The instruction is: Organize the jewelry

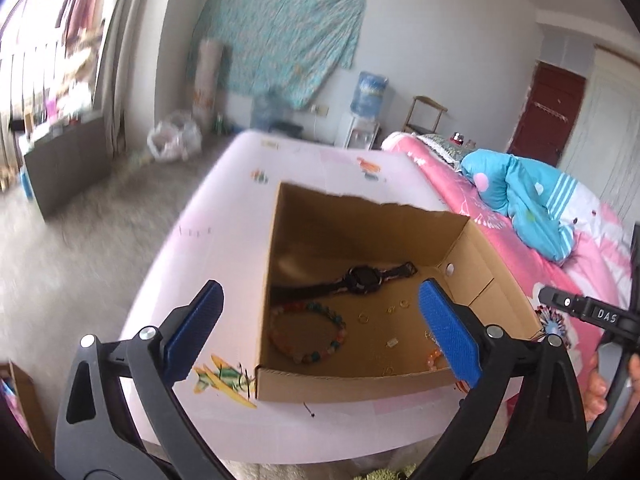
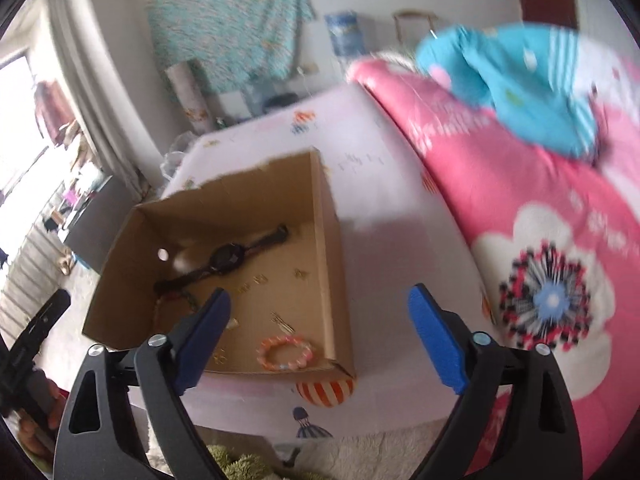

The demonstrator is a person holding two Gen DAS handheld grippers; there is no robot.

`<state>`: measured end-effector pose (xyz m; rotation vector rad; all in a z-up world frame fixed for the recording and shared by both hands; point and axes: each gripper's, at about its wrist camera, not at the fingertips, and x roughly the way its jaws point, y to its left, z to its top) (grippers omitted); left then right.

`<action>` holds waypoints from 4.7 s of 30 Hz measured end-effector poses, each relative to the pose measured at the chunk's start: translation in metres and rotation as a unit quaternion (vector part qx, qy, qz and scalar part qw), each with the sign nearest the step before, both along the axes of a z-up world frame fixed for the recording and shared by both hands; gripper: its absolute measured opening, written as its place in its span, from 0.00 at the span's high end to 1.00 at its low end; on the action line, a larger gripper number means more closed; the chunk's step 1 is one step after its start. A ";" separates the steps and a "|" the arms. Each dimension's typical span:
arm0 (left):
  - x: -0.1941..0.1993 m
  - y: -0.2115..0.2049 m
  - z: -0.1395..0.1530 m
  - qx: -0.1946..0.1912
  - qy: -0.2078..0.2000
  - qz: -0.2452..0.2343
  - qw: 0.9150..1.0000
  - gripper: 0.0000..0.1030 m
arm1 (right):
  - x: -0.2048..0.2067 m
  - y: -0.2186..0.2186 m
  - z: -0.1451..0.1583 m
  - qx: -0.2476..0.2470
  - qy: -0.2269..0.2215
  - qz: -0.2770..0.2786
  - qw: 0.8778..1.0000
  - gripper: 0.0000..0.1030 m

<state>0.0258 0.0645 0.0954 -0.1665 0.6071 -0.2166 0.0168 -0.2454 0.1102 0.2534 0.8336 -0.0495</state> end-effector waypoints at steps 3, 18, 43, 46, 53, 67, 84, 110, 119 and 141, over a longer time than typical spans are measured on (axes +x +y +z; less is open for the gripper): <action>-0.002 -0.011 0.011 0.016 -0.006 0.011 1.000 0.08 | -0.003 0.018 0.012 -0.016 -0.029 0.028 0.999 0.08; -0.011 -0.023 0.027 0.096 -0.005 0.069 0.993 0.08 | -0.028 0.069 0.045 -0.121 -0.114 0.008 0.986 0.07; -0.003 -0.037 -0.028 0.090 0.199 0.001 0.976 0.08 | -0.013 0.074 -0.007 -0.037 0.109 0.070 0.991 0.07; -0.002 -0.039 -0.032 0.090 0.211 -0.004 0.973 0.08 | -0.013 0.074 -0.014 -0.026 0.124 0.069 0.990 0.07; 0.001 -0.038 -0.036 0.089 0.226 -0.003 0.970 0.08 | -0.012 0.074 -0.018 -0.026 0.134 0.062 0.989 0.07; 0.001 -0.040 -0.034 0.094 0.223 -0.002 0.970 0.08 | -0.010 0.077 -0.021 -0.026 0.138 0.067 0.988 0.07; 0.001 -0.042 -0.033 0.096 0.224 -0.006 0.970 0.08 | -0.009 0.071 -0.018 -0.026 0.133 0.067 0.988 0.07; 0.002 -0.047 -0.035 0.096 0.228 -0.008 0.969 0.08 | -0.006 0.069 -0.021 -0.028 0.137 0.071 0.988 0.07; 0.003 -0.049 -0.036 0.095 0.232 -0.008 0.968 0.08 | -0.005 0.070 -0.022 -0.028 0.138 0.075 0.987 0.07; 0.004 -0.054 -0.043 0.097 0.240 -0.008 0.966 0.08 | -0.001 0.070 -0.031 -0.025 0.152 0.074 0.985 0.07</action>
